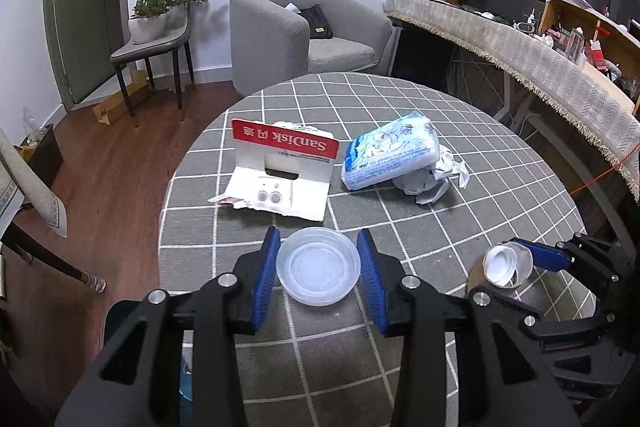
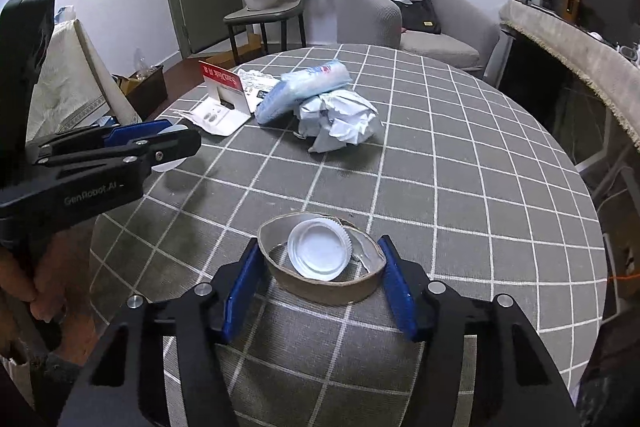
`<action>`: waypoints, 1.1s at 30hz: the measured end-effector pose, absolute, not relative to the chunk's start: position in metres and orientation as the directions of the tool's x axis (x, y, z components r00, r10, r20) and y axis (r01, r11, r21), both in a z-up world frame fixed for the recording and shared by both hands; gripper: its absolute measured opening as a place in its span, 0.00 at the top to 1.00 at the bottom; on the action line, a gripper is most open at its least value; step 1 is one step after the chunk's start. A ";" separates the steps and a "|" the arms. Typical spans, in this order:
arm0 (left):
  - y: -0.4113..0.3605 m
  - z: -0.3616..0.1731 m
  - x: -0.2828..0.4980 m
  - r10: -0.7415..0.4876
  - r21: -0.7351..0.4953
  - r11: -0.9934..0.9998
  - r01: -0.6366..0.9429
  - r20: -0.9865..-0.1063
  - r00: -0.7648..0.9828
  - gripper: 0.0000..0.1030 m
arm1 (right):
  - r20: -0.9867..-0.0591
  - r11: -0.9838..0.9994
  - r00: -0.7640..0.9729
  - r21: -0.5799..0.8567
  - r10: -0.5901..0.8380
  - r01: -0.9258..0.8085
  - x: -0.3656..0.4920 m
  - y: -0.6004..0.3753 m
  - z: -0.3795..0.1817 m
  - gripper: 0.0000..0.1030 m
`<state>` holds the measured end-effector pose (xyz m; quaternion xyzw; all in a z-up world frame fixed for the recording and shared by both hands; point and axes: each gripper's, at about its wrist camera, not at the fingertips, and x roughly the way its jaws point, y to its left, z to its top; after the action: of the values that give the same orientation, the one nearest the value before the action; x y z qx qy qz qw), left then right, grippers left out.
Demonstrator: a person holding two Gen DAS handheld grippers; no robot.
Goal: Collect trash
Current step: 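Carry the clear lid and tape roll over the teal bin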
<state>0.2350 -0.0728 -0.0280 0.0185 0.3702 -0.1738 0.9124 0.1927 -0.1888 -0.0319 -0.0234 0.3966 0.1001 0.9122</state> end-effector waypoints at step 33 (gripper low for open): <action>0.040 -0.020 0.206 -0.226 -0.114 0.973 0.202 -0.660 0.717 0.59 | -0.556 0.944 0.775 0.057 0.300 -0.325 0.205 -0.105 0.038 0.43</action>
<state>0.2063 0.0401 -0.0202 -0.0169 0.3582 -0.1156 0.9263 0.2050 -0.1048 0.0385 -0.0213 0.2914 0.1659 0.9419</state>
